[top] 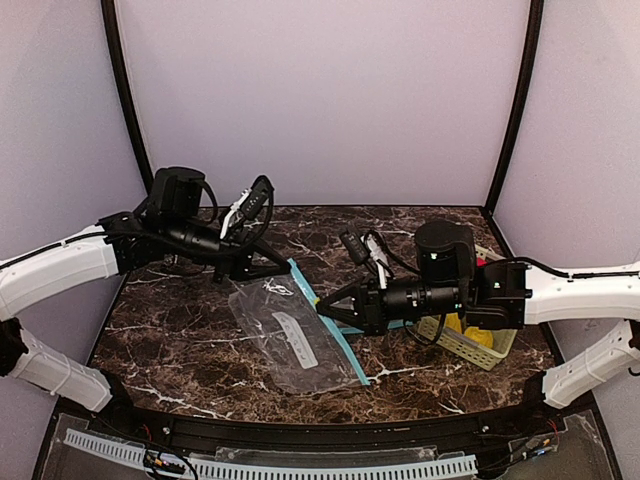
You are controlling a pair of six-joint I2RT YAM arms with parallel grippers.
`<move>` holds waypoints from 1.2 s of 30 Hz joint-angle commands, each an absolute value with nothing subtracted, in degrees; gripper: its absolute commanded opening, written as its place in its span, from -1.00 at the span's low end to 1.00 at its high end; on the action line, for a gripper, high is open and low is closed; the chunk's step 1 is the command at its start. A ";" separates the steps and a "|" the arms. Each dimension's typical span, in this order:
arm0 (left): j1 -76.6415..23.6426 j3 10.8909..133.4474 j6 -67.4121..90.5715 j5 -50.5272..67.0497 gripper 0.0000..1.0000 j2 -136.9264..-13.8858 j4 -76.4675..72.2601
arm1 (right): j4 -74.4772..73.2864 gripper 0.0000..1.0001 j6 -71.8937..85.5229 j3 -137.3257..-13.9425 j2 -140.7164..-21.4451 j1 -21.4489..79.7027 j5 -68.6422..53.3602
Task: Place the food in the zip-top bag and seal the zipper
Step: Unzip the zipper from the zipper food storage bag.
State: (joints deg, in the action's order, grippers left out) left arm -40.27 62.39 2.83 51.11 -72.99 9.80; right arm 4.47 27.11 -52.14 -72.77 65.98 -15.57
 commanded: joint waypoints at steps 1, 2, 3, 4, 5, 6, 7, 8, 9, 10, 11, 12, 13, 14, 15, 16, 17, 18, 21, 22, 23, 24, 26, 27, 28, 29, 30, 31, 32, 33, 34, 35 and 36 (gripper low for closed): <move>-38.67 61.81 3.09 48.86 -0.99 -70.16 6.65 | 2.81 -1.00 27.59 -50.98 -73.51 66.44 -16.95; -38.63 61.71 3.08 48.73 -0.99 -70.06 6.67 | 2.81 -1.00 27.56 -50.98 -73.56 66.43 -16.94; -38.46 61.66 3.06 48.42 -0.99 -69.88 6.63 | 2.81 -1.00 27.52 -50.98 -73.59 66.44 -17.00; -38.44 61.58 3.02 48.29 -0.99 -69.79 6.65 | 2.77 -1.00 27.58 -50.98 -73.62 66.44 -17.01; -38.24 61.55 3.00 47.82 -0.99 -69.63 6.66 | 2.76 -1.00 27.52 -51.02 -73.73 66.45 -17.02; -38.19 61.49 2.99 47.69 -0.99 -69.58 6.61 | 2.81 -1.00 27.53 -51.06 -73.82 66.39 -17.00; -38.09 61.47 2.99 47.41 -0.99 -69.49 6.64 | 2.81 -1.00 27.51 -51.09 -73.90 66.44 -17.04; -38.03 61.45 2.99 47.30 -0.99 -69.46 6.61 | 2.81 -1.00 27.51 -51.11 -73.99 66.44 -17.07; -37.92 61.44 2.92 47.00 -0.99 -69.33 6.64 | 2.81 -1.00 27.53 -51.15 -74.08 66.43 -17.11; -37.86 61.39 2.91 46.66 -0.99 -69.25 6.56 | 2.81 -1.00 27.51 -51.15 -74.13 66.40 -17.13; -37.81 61.25 2.95 45.94 -0.99 -69.04 6.53 | 2.81 -1.00 27.52 -51.15 -74.25 66.40 -17.09; -37.80 61.08 3.06 45.47 -0.99 -68.88 6.12 | 2.81 -1.00 27.51 -51.15 -74.29 66.44 -17.06; -37.79 60.75 3.22 44.68 -0.99 -68.55 5.87 | 2.81 -1.00 27.51 -51.15 -74.42 66.37 -17.07; -37.75 60.57 3.24 44.36 -0.99 -68.38 5.36 | 2.81 -1.00 27.51 -51.15 -74.46 66.40 -17.12; -37.72 60.25 3.38 43.72 -0.99 -68.09 5.18 | 2.81 -1.00 27.52 -51.23 -74.63 66.40 -17.06; -37.71 60.14 3.36 43.44 -0.99 -67.80 4.88 | 2.79 -1.00 27.53 -51.24 -74.72 66.41 -17.02; -37.71 60.04 3.37 42.94 -0.99 -67.69 4.78 | 2.81 -1.00 27.51 -51.31 -74.91 66.39 -17.02; -37.68 59.99 3.37 42.44 -0.99 -67.50 4.76 | 2.81 -1.00 27.43 -51.37 -74.98 66.42 -17.01; -37.58 59.72 3.33 41.42 -0.99 -67.11 4.60 | 2.71 -1.00 27.42 -51.55 -75.40 66.45 -17.04; -37.54 59.66 3.23 40.90 -0.99 -66.92 4.58 | 2.72 -1.00 27.42 -51.59 -75.55 66.45 -17.13; -37.45 59.61 3.20 40.66 -0.99 -66.81 4.55 | 2.68 -1.00 27.44 -51.59 -75.63 66.43 -17.07; -37.38 59.51 3.24 40.16 -0.99 -66.56 4.52 | 2.64 -1.00 27.47 -51.59 -75.68 66.41 -17.05; -37.22 59.32 3.18 39.30 -0.99 -66.22 4.43 | 2.56 -1.00 27.44 -51.48 -75.69 66.44 -17.10; -37.20 59.23 3.22 39.07 -0.99 -66.11 4.34 | 2.51 -1.00 27.55 -51.49 -75.70 66.44 -17.09; -37.12 59.19 3.22 38.66 -0.99 -65.92 4.32 | 2.54 -1.00 27.51 -51.43 -75.75 66.43 -16.98; -37.06 59.13 3.24 38.40 -0.99 -65.83 4.22 | 2.55 -1.00 27.51 -51.42 -75.76 66.38 -16.97; -36.97 59.08 3.25 37.99 -0.99 -65.65 4.13 | 2.55 -1.00 27.55 -51.37 -75.68 66.43 -16.96; -36.90 59.03 3.29 37.76 -0.99 -65.57 4.07 | 2.48 -1.00 27.52 -51.34 -75.65 66.42 -16.97; -36.80 58.94 3.39 37.43 -0.99 -65.41 4.01 | 2.46 -1.00 27.54 -51.33 -75.69 66.43 -16.90; -36.71 58.92 3.41 37.13 -0.99 -65.33 4.01 | 2.46 -1.00 27.60 -51.33 -75.67 66.37 -16.88; -36.68 58.87 3.47 36.98 -0.99 -65.32 4.03 | 2.42 -1.00 27.60 -51.33 -75.74 66.41 -16.90; -36.59 58.88 3.49 36.71 -0.99 -65.13 3.95 | 2.46 -1.00 27.60 -51.33 -75.76 66.42 -16.94; -36.58 58.78 3.55 36.50 -0.99 -65.08 3.84 | 2.46 -1.00 27.64 -51.33 -75.81 66.44 -16.92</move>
